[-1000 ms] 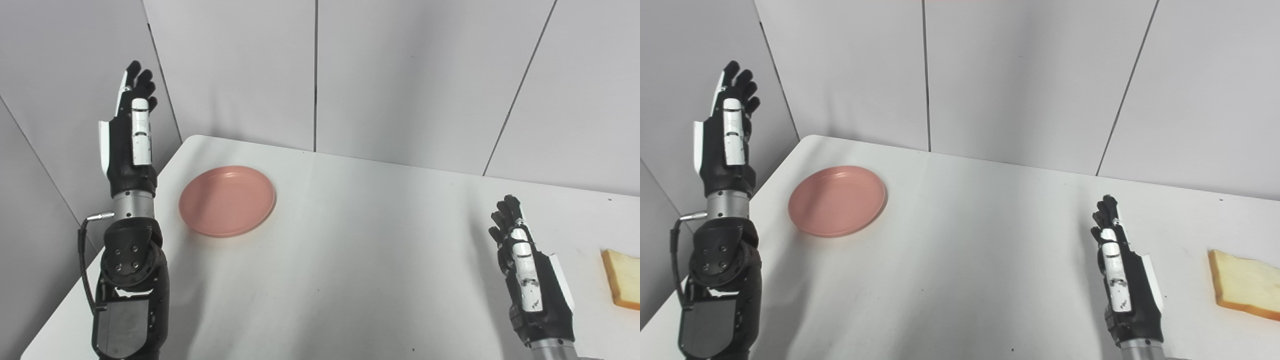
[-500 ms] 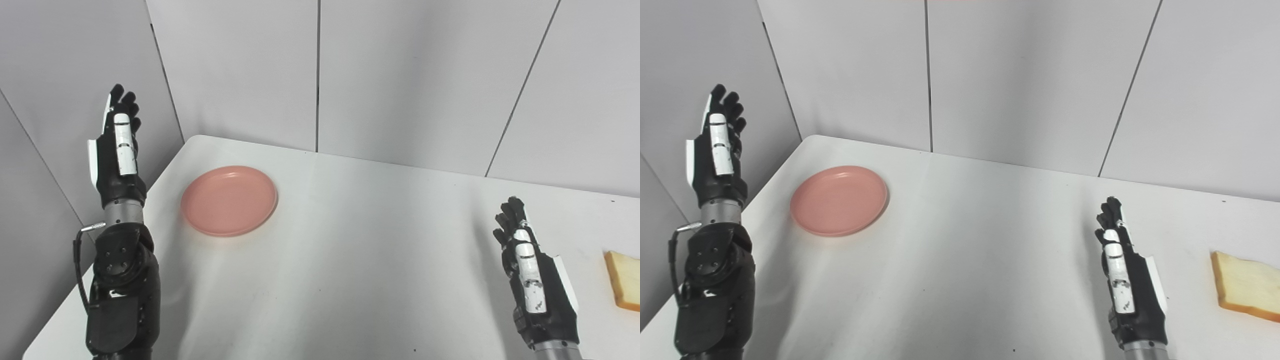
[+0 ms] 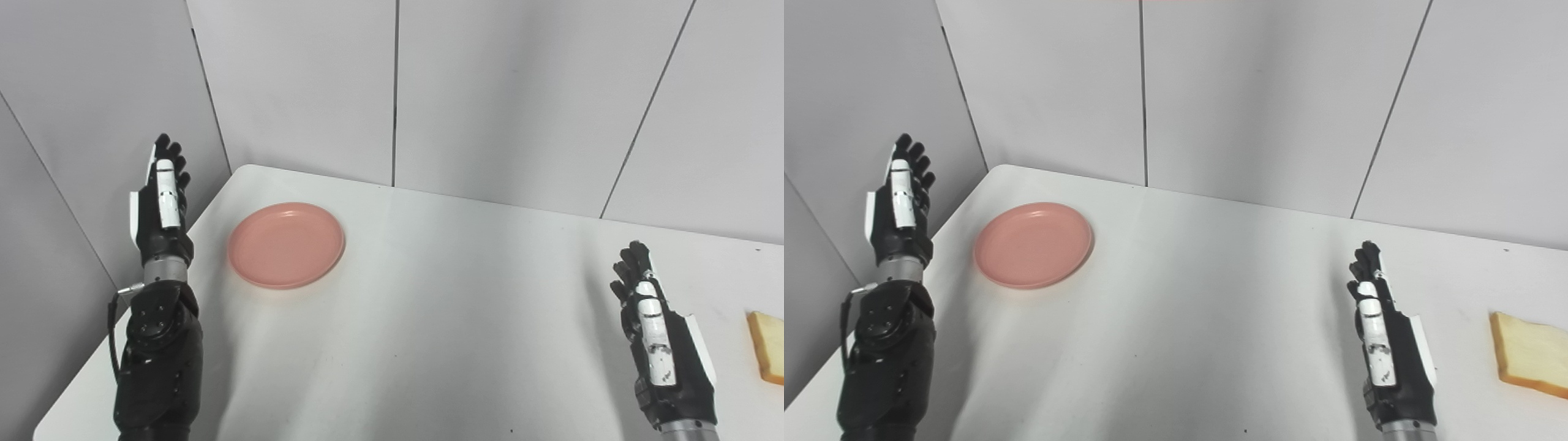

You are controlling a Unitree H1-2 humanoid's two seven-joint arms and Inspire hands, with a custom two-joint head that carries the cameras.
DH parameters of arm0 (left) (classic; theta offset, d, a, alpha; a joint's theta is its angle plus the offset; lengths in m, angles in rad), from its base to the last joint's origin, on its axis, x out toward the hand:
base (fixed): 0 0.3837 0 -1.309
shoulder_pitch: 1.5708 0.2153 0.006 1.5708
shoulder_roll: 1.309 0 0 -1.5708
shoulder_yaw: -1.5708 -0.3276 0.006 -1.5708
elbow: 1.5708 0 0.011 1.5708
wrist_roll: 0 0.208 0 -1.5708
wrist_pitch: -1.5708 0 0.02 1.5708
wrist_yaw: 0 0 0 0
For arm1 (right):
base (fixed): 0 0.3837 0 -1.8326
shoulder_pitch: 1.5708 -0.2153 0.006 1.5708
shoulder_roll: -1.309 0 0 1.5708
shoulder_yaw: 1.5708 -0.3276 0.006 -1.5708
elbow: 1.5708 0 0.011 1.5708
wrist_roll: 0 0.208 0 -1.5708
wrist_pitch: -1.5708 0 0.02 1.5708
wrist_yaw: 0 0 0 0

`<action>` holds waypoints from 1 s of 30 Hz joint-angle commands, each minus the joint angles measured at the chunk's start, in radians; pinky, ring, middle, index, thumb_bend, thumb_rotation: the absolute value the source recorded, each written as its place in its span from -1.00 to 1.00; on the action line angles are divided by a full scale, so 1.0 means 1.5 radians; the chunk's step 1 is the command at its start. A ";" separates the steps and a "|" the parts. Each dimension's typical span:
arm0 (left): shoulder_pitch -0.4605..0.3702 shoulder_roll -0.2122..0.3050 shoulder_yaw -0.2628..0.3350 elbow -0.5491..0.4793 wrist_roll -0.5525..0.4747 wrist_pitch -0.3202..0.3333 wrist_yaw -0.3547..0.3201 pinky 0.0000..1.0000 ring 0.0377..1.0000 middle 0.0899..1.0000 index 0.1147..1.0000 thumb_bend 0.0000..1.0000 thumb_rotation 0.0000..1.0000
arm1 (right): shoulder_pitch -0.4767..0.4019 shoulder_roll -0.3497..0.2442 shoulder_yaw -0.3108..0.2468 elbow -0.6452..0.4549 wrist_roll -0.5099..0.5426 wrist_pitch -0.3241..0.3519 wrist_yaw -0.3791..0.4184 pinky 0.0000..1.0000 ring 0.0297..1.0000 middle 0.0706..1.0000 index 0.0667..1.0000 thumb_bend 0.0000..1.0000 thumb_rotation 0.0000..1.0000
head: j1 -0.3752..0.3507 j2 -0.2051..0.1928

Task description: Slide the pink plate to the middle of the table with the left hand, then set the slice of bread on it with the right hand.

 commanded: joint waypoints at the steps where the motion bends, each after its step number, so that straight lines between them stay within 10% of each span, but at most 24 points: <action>1: -0.025 0.017 0.002 0.010 -0.012 -0.017 -0.005 1.00 0.97 0.94 0.87 -0.16 1.00 | -0.017 0.002 -0.002 -0.021 0.001 -0.007 -0.005 1.00 1.00 1.00 1.00 -0.99 1.00 | 0.000 0.000; 30: -0.069 0.057 -0.013 0.208 -0.039 -0.013 -0.016 0.98 0.98 0.97 0.93 -0.27 1.00 | -0.022 0.008 -0.003 -0.026 0.010 0.005 -0.010 1.00 1.00 1.00 1.00 -0.98 1.00 | 0.001 0.012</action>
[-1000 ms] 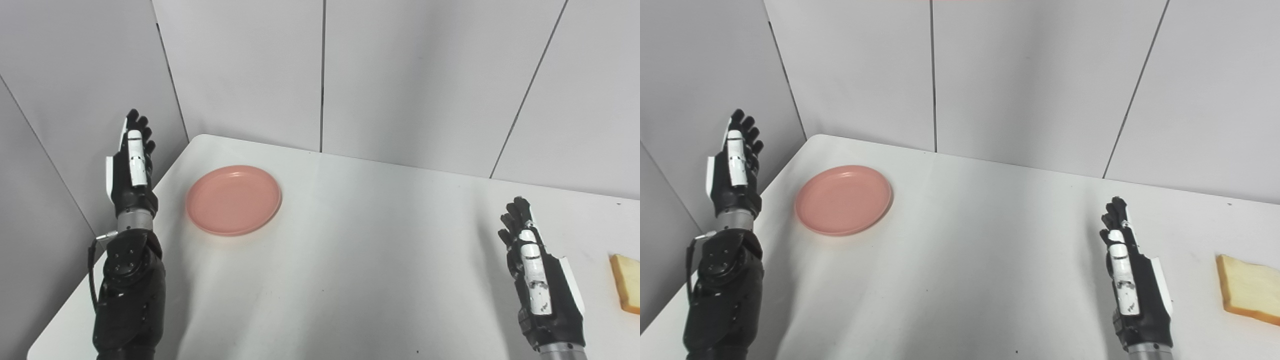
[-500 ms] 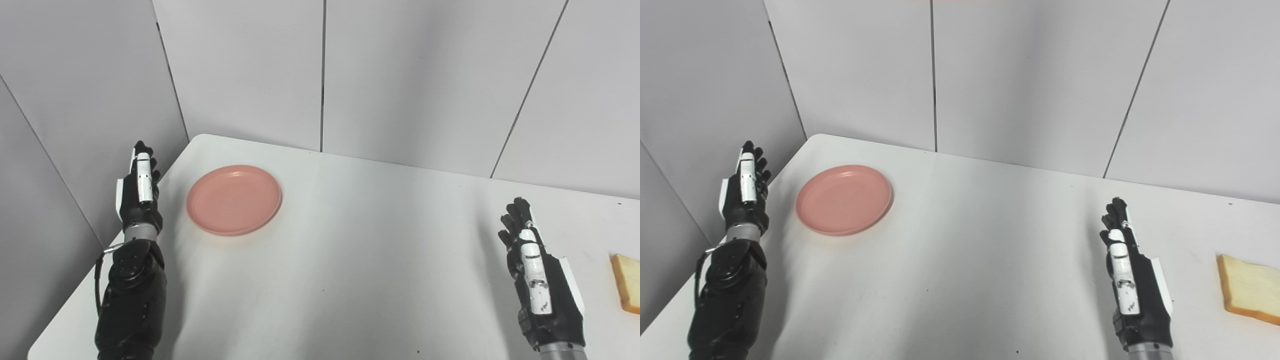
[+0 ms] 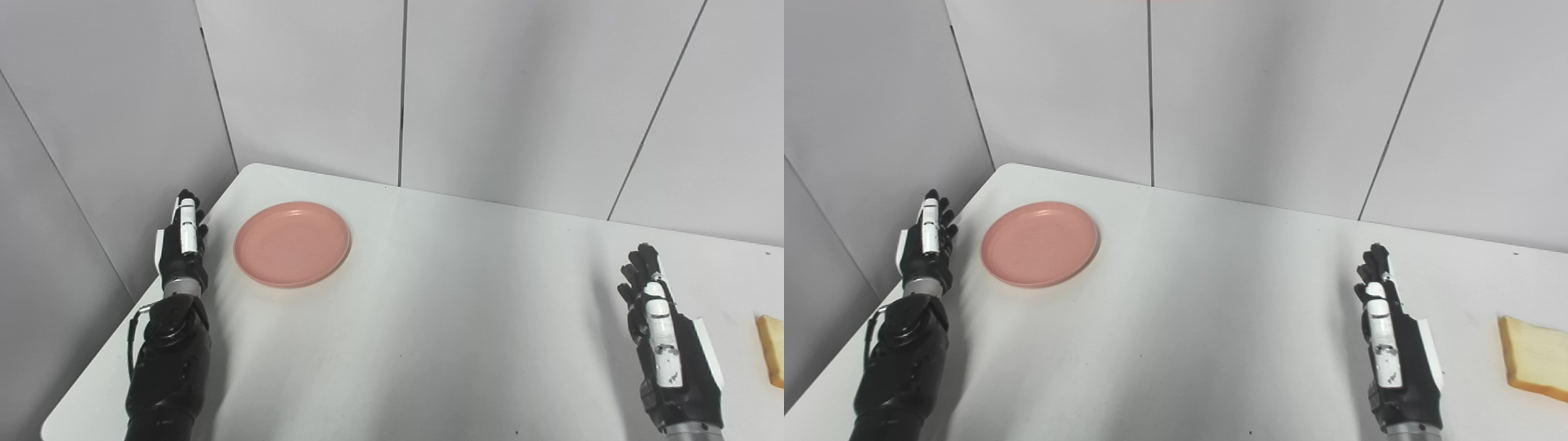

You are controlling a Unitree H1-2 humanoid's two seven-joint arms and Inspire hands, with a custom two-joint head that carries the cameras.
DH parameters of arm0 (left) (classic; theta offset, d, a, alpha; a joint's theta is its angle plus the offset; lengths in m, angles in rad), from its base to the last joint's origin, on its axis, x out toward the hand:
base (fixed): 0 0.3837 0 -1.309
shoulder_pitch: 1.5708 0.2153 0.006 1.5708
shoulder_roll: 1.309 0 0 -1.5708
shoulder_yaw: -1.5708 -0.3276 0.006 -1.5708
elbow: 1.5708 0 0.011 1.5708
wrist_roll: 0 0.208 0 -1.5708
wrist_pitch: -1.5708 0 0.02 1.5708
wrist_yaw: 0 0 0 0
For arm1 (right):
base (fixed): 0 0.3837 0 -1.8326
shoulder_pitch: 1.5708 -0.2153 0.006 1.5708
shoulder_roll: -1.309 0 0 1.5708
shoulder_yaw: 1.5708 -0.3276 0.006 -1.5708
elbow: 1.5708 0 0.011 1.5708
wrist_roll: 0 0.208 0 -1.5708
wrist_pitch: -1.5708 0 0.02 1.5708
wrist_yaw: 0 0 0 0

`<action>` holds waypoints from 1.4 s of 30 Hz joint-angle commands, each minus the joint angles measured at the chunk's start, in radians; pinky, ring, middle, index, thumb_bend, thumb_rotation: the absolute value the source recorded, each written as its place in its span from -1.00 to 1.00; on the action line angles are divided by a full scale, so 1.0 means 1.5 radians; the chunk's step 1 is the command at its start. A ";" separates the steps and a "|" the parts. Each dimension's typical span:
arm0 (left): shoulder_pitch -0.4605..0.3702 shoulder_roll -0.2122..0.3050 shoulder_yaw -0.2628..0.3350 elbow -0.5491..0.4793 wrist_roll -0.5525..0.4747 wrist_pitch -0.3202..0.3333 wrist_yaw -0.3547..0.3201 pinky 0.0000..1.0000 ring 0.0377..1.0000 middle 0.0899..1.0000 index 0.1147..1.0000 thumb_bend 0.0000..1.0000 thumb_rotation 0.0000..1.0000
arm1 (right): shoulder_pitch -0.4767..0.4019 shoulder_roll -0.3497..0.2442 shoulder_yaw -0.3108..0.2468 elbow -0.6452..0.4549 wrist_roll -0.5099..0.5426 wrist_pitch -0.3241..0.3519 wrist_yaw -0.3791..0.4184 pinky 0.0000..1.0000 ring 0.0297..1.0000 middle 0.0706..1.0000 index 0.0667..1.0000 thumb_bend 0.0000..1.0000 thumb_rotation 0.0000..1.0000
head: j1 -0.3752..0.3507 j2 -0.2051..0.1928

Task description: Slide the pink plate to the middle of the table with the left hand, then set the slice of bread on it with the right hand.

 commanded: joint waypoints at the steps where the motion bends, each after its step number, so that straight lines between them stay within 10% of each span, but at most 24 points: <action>1: -0.034 0.025 -0.007 -0.004 -0.002 -0.004 -0.014 0.96 0.97 0.96 0.92 -0.27 1.00 | -0.020 0.001 -0.002 -0.023 0.006 -0.007 0.000 1.00 1.00 1.00 1.00 -0.98 1.00 | 0.000 0.001; 17: -0.063 -0.002 -0.012 0.085 -0.030 -0.055 -0.021 0.84 0.89 0.87 0.83 -0.35 0.95 | -0.021 0.001 0.000 -0.031 0.004 0.005 -0.002 1.00 1.00 1.00 1.00 -0.97 1.00 | -0.012 0.005; 42: -0.071 -0.059 -0.157 0.101 0.005 -0.029 -0.086 0.90 0.92 0.92 0.89 -0.16 1.00 | -0.021 0.006 0.002 -0.017 0.012 -0.015 0.000 1.00 1.00 1.00 1.00 -0.87 1.00 | -0.033 0.016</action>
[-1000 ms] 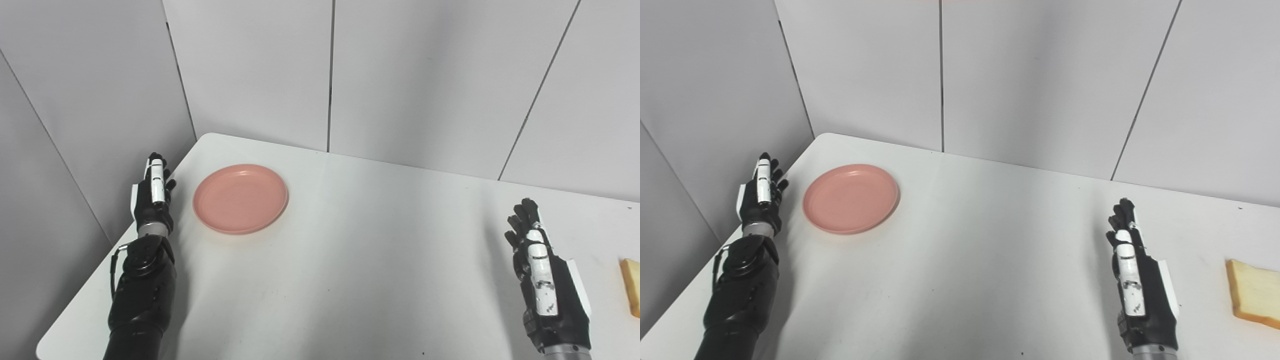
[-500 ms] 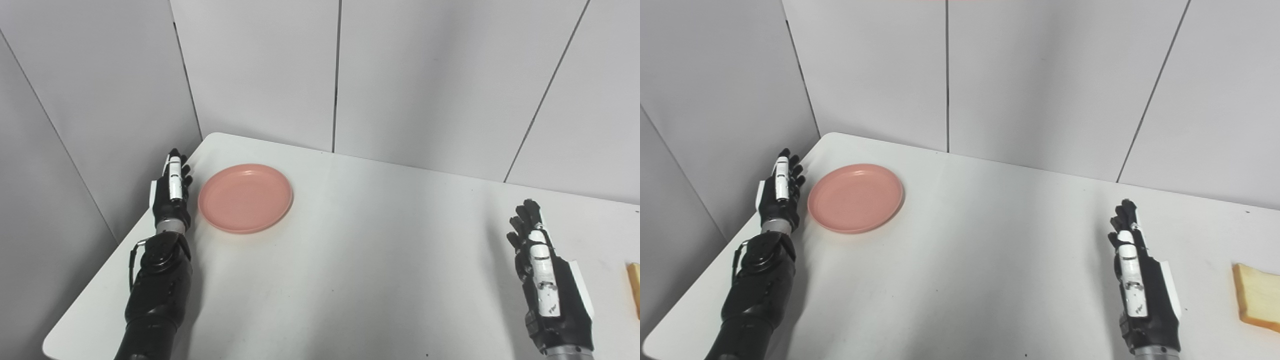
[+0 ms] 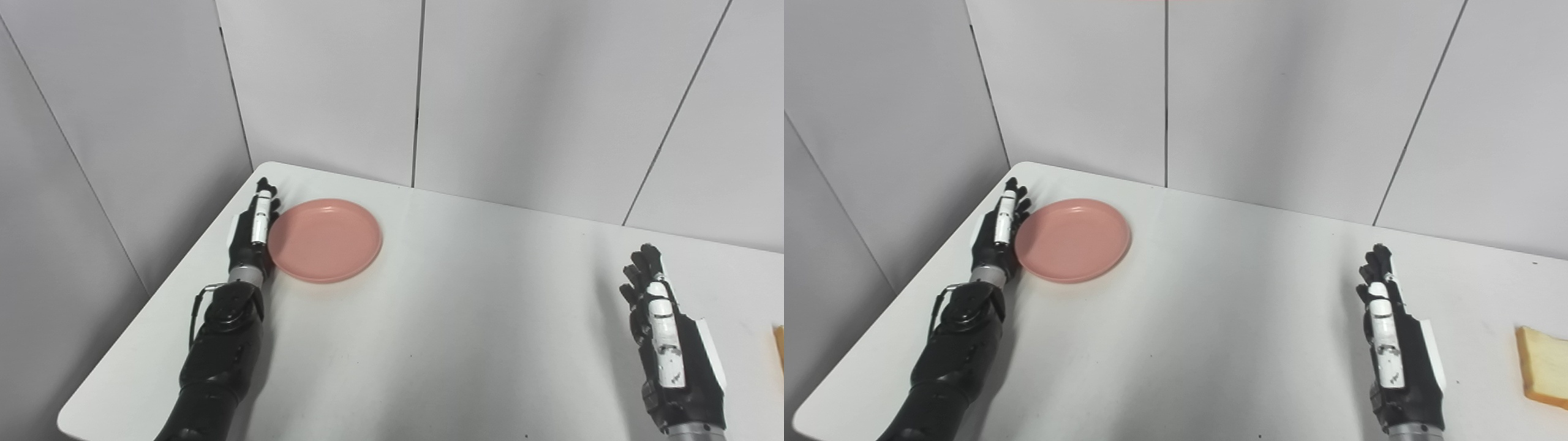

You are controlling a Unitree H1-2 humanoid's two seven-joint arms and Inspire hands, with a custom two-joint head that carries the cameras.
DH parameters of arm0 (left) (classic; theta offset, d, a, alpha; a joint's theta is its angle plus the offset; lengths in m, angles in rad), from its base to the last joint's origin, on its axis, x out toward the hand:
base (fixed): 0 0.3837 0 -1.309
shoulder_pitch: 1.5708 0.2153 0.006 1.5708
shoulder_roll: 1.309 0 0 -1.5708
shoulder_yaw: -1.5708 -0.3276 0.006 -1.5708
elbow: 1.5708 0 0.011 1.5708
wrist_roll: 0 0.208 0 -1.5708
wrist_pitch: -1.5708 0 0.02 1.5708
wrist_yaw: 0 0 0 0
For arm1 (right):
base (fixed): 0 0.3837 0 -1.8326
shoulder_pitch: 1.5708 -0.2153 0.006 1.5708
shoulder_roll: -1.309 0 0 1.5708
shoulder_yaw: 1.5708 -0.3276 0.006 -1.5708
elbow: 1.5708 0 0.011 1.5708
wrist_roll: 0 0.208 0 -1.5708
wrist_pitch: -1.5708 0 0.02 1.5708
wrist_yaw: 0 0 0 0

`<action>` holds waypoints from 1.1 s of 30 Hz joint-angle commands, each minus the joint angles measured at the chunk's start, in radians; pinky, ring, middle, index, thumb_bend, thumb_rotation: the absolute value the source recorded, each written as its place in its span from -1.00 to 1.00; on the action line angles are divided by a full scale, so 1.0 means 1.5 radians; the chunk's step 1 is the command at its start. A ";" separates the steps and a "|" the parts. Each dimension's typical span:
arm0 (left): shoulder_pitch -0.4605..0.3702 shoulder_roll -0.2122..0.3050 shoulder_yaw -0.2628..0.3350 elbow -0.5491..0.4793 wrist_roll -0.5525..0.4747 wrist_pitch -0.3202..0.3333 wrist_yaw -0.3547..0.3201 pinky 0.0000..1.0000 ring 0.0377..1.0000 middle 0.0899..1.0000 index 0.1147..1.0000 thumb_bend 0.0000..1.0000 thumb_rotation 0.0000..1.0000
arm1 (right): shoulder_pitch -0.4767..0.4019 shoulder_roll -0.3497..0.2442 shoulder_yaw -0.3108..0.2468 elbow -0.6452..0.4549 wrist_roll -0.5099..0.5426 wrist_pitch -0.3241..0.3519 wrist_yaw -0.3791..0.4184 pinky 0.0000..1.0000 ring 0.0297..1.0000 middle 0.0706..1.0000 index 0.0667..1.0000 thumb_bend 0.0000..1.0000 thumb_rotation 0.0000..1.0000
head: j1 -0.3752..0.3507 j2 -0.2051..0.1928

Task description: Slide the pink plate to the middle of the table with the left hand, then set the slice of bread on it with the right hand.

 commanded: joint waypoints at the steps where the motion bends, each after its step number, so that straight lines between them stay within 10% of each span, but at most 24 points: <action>1: -0.011 -0.032 -0.024 -0.001 0.003 0.035 -0.031 0.89 0.91 0.92 0.89 -0.15 1.00 | -0.019 0.005 -0.002 -0.014 0.007 -0.024 0.001 1.00 1.00 1.00 1.00 -0.87 1.00 | 0.000 0.001; 15: -0.003 -0.081 -0.066 -0.093 0.020 0.112 -0.022 0.87 0.89 0.89 0.88 -0.21 1.00 | -0.016 0.006 0.002 0.008 0.004 -0.054 0.004 1.00 1.00 1.00 1.00 -0.84 1.00 | -0.047 0.009; 33: 0.022 -0.130 -0.132 -0.157 0.032 0.113 -0.082 0.90 0.91 0.92 0.89 -0.24 1.00 | -0.010 0.017 0.008 0.058 -0.017 -0.113 -0.003 1.00 1.00 1.00 1.00 -0.56 1.00 | -0.133 0.016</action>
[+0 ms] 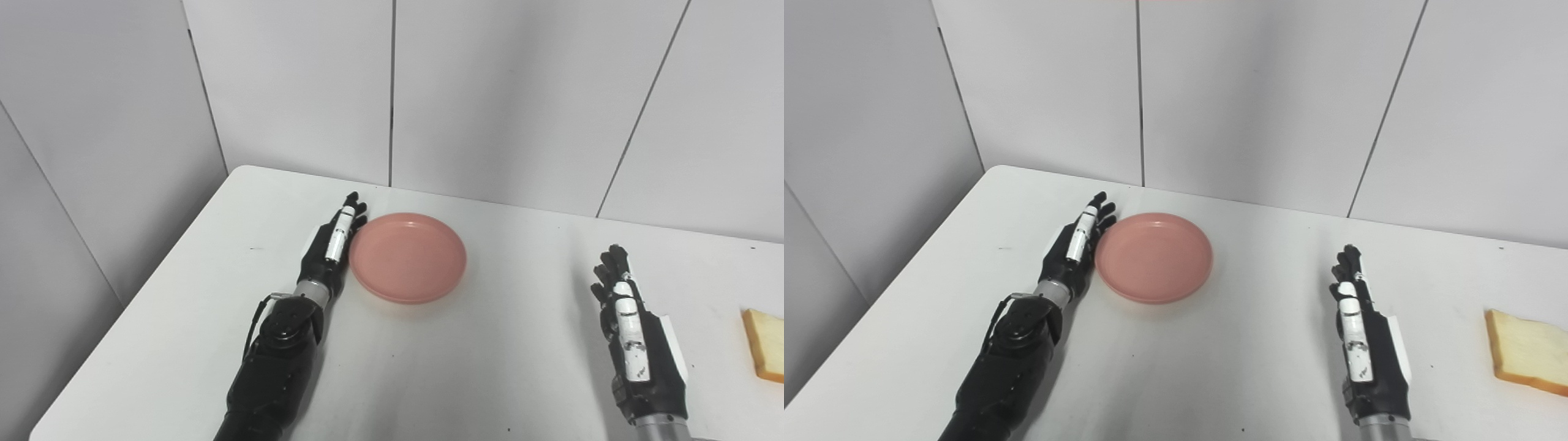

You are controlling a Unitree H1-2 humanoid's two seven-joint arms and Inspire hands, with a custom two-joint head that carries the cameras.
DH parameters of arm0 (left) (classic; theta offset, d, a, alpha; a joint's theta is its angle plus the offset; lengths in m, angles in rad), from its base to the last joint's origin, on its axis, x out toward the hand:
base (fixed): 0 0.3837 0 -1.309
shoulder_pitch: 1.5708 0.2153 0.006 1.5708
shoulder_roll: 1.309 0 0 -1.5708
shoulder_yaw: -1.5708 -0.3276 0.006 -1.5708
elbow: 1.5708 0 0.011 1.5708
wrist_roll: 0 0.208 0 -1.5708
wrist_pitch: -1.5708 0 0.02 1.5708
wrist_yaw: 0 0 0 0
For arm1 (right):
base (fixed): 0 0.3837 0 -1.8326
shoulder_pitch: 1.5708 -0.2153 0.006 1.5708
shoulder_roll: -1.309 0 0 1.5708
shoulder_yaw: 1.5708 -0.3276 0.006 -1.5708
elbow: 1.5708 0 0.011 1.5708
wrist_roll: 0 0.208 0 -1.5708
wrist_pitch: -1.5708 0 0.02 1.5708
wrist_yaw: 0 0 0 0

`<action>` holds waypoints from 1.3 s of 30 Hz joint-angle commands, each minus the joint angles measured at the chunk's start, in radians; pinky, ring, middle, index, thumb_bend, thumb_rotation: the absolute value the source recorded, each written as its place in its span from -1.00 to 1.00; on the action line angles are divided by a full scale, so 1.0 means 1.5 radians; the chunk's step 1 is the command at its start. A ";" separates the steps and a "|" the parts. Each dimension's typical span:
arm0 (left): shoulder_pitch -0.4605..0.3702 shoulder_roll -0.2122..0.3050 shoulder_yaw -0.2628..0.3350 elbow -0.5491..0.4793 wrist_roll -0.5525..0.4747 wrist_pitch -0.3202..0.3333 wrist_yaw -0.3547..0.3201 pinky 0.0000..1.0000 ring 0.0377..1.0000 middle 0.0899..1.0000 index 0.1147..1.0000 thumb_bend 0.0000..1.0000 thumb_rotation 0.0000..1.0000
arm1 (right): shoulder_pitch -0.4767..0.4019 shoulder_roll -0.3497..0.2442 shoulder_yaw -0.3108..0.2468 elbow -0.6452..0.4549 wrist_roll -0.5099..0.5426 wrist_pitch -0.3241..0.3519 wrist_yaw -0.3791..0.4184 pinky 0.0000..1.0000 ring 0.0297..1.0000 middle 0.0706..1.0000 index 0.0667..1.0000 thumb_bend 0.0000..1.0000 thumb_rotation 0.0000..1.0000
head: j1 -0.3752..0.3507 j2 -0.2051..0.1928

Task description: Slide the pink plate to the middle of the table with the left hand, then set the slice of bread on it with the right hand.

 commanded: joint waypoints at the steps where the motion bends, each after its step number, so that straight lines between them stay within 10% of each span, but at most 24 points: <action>1: -0.001 -0.021 -0.019 -0.024 0.004 0.014 -0.025 0.91 0.92 0.92 0.89 -0.25 1.00 | -0.011 0.006 0.002 -0.013 -0.003 -0.038 -0.002 1.00 1.00 1.00 1.00 -0.55 1.00 | -0.013 0.002; 39: 0.070 -0.076 -0.089 -0.058 -0.002 -0.010 -0.125 0.93 0.95 0.95 0.93 -0.15 1.00 | -0.008 0.048 0.027 -0.010 -0.104 -0.025 -0.046 0.90 0.94 0.95 0.96 -0.51 1.00 | -0.165 0.019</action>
